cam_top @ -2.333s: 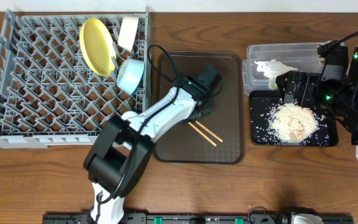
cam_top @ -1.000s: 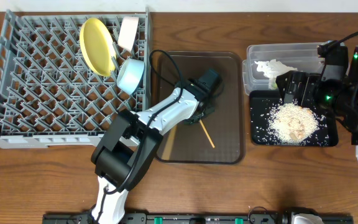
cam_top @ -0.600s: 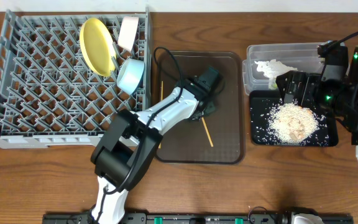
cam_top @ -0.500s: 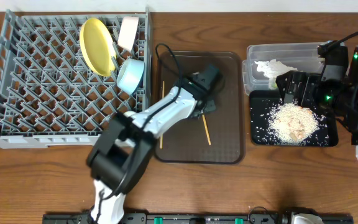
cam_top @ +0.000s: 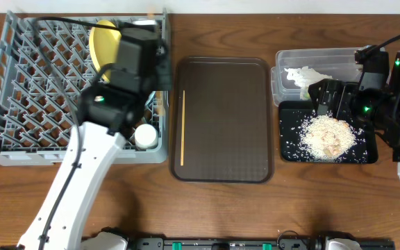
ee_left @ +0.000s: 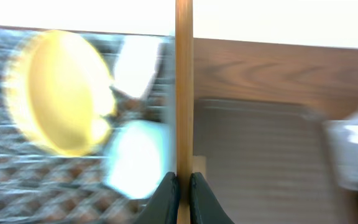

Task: Sort waste into correct bins and load items into the dishwasher
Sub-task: 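Carry chopstick to dish rack and insert it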

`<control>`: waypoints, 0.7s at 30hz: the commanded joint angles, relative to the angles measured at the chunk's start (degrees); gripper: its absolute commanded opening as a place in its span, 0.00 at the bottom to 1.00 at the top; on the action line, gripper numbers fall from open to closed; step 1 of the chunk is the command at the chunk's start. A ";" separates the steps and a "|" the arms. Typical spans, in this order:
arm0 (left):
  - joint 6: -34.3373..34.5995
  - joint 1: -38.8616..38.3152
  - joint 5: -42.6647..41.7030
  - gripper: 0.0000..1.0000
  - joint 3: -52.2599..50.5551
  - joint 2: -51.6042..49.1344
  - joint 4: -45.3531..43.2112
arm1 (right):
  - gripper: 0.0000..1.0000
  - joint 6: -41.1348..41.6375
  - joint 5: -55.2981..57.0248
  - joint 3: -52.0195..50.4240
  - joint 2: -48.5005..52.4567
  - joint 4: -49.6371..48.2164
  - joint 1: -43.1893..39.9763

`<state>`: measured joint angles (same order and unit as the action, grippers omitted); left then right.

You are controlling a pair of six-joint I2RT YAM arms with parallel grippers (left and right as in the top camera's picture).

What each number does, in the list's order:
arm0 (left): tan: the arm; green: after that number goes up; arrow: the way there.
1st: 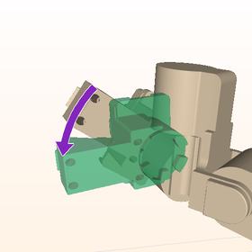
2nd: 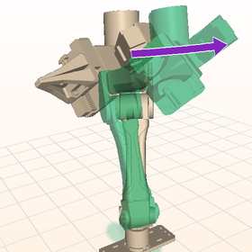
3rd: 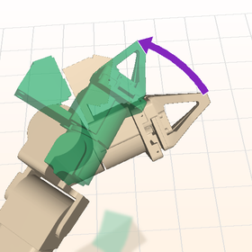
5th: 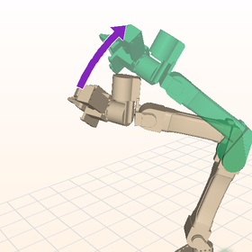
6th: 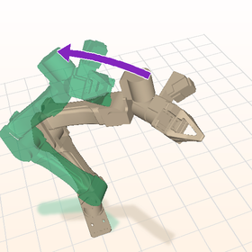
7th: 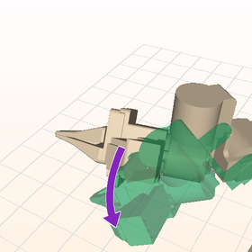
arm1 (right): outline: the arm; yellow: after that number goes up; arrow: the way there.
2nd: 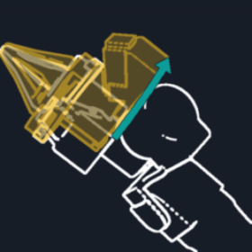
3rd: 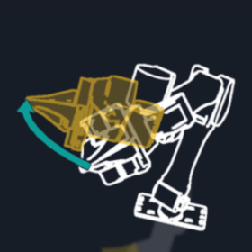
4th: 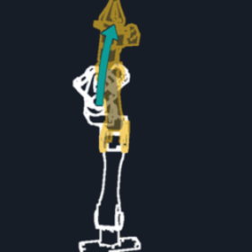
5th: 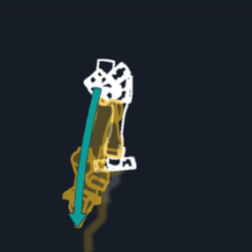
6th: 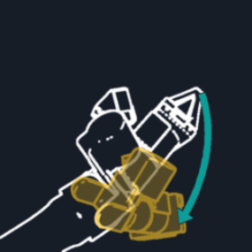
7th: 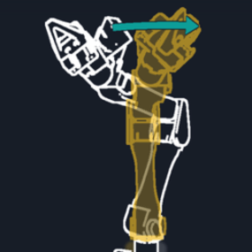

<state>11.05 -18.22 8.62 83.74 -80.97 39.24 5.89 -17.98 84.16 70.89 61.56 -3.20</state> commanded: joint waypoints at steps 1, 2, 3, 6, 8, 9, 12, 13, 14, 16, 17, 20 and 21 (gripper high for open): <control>-11.78 3.19 6.10 0.07 -0.59 -3.02 0.85 | 0.99 0.48 0.17 0.07 0.26 0.02 -0.15; -13.92 4.00 6.10 0.07 -0.85 -3.78 0.81 | 0.99 0.46 0.17 0.07 0.26 0.00 -0.15; -15.93 4.72 6.08 0.08 -1.03 -4.74 0.81 | 0.99 0.48 0.17 0.07 0.26 0.02 -0.15; -20.35 6.75 6.49 0.08 -1.07 -7.96 1.09 | 0.99 0.48 0.17 0.07 0.26 0.00 -0.15; -20.46 8.00 7.17 0.08 -1.07 -9.70 1.07 | 0.99 0.48 0.17 0.07 0.26 0.00 -0.15; -20.46 8.72 7.13 0.07 -1.07 -10.56 1.09 | 0.99 0.46 0.17 0.07 0.26 0.02 -0.15; -20.46 10.25 7.13 0.08 -1.07 -12.37 1.49 | 0.99 0.48 0.17 0.07 0.26 0.02 -0.15; -20.44 10.71 7.13 0.07 -1.07 -12.85 1.88 | 0.99 0.48 0.17 0.07 0.26 0.00 -0.15; -20.41 11.15 7.10 0.07 -1.07 -13.33 2.32 | 0.99 0.48 0.17 0.07 0.26 0.00 -0.15; -20.39 12.00 7.10 0.07 -1.14 -14.12 4.17 | 0.99 0.48 0.17 0.07 0.26 0.00 -0.15; -20.39 12.26 7.10 0.07 -1.14 -14.32 4.96 | 0.99 0.46 0.17 0.07 0.26 0.02 -0.15; -20.41 13.09 7.06 0.07 -1.16 -15.06 7.45 | 0.99 0.46 0.17 0.07 0.26 0.00 -0.15; -20.37 13.25 6.88 0.08 -1.27 -15.28 7.87 | 0.99 0.46 0.17 0.07 0.26 0.02 -0.15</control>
<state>-8.43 -5.63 15.03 82.85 -94.98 46.22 5.89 -17.98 84.16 70.89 61.56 -3.20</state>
